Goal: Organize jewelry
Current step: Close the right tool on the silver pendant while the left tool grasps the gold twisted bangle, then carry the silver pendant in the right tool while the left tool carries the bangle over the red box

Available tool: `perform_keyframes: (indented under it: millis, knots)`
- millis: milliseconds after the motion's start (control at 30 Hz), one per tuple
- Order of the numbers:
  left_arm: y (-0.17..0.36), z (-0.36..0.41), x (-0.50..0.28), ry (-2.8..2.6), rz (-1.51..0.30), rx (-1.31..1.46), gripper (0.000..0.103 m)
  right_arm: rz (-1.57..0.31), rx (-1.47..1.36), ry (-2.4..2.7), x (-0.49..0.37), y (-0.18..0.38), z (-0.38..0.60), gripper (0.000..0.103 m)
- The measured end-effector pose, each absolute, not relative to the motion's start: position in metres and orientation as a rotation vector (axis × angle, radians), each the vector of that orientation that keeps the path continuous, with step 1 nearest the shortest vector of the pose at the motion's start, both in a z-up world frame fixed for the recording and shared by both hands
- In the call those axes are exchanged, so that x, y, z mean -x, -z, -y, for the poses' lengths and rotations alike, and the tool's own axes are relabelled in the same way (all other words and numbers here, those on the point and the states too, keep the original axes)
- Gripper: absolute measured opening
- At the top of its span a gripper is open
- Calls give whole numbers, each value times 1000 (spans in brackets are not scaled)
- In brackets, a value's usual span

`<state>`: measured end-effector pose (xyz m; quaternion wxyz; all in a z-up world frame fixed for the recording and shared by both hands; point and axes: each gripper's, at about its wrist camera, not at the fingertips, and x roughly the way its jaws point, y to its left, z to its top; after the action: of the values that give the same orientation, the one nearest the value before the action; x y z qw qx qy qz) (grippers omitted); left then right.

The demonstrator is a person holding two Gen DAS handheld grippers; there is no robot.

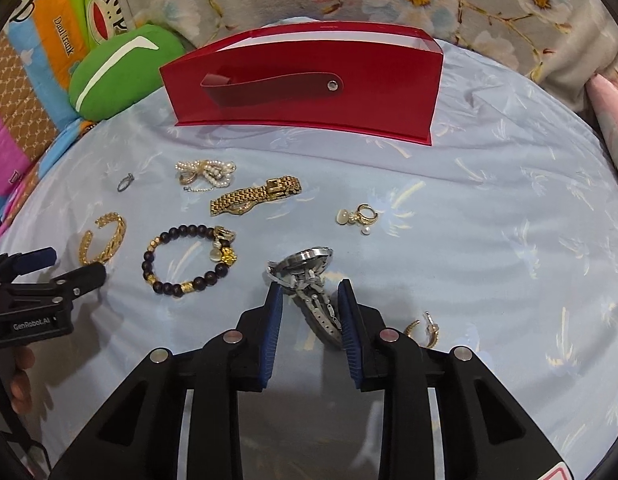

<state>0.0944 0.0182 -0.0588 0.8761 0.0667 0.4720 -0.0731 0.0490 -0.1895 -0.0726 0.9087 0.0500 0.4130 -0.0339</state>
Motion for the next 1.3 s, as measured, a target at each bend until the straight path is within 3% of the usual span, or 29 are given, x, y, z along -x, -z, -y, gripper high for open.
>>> perform_keyframes:
  millis: [133, 233, 433, 600, 867, 1300]
  knots:
    - [63, -20, -98, 155, -997, -127, 98, -853, -68, 67, -58, 72, 187, 26]
    - [63, -17, -99, 165, -994, -128, 98, -860, -82, 56, -58, 71, 184, 9]
    - [63, -17, -104, 181, -992, -107, 96, -857, -215, 60, -45, 68, 190, 6]
    - [60, -18, -106, 202, -974, -84, 86, -844, -257, 67, -32, 61, 188, 6]
    - [55, -10, -107, 219, -950, -106, 53, -827, -284, 69, -24, 55, 184, 6]
    - [28, -11, -83, 291, -904, -77, 52, -745, -254, 82, -8, 25, 179, 0]
